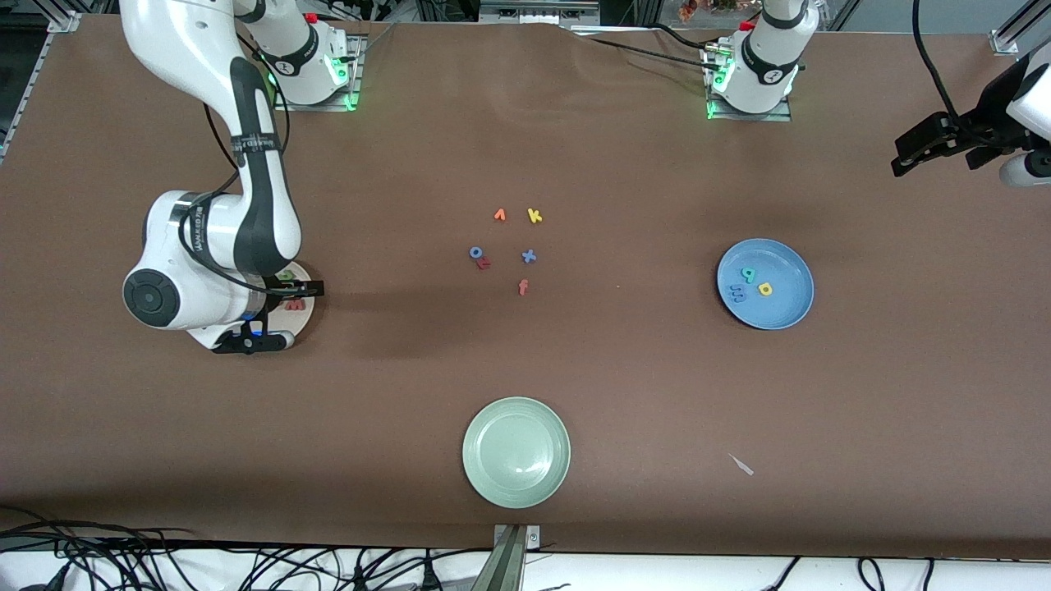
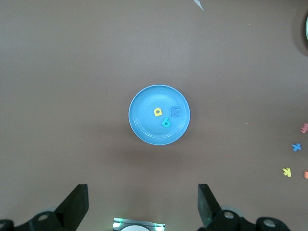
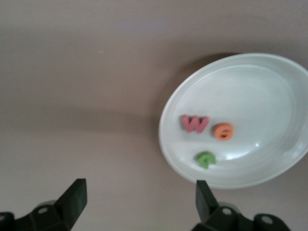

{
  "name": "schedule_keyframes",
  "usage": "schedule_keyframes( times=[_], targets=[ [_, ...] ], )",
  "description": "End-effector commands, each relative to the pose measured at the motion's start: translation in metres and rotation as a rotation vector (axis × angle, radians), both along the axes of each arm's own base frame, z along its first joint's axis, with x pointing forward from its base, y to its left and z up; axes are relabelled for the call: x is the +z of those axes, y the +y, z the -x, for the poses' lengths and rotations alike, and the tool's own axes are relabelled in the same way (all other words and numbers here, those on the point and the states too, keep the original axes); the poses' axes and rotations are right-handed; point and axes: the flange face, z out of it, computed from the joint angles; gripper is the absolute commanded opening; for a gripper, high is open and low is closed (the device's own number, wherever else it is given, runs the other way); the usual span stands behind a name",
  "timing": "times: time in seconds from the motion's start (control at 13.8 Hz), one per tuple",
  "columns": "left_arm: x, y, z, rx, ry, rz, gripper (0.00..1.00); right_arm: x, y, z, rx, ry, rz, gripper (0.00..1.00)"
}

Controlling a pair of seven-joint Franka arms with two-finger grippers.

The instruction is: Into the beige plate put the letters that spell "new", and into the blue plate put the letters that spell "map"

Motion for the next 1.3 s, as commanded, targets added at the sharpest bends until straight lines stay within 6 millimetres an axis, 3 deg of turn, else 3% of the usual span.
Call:
schedule_keyframes(
  times=[0.0,0.29,0.51,0.65,0.94,1.16,1.23],
  targets=[
    [0.007,0.001,-0.002,-0.016,0.002,0.026,1.0,0.041,0.005,-0.003,0.013,0.032,0.002,1.0],
    [0.007,0.001,-0.002,-0.016,0.002,0.026,1.0,0.078,0.023,-0.008,0.059,0.041,0.042,1.0],
    [0.007,0.001,-0.002,-0.016,0.002,0.026,1.0,0.112,0.038,0.0,0.074,-0.011,0.069,1.0],
    [0.007,0.001,-0.002,-0.016,0.004,0.026,1.0,0.136,0.035,0.007,0.131,-0.031,0.071,1.0],
    [0.007,0.001,-0.001,-0.016,0.009,0.026,1.0,0.18,0.004,0.027,0.148,-0.08,0.054,1.0],
    [0.007,0.001,-0.001,-0.016,0.009,0.026,1.0,0.226,-0.026,0.043,0.145,-0.169,0.009,1.0],
    [0.007,0.001,-0.001,-0.016,0.009,0.026,1.0,0.241,-0.028,0.049,0.143,-0.194,0.004,1.0]
  ],
)
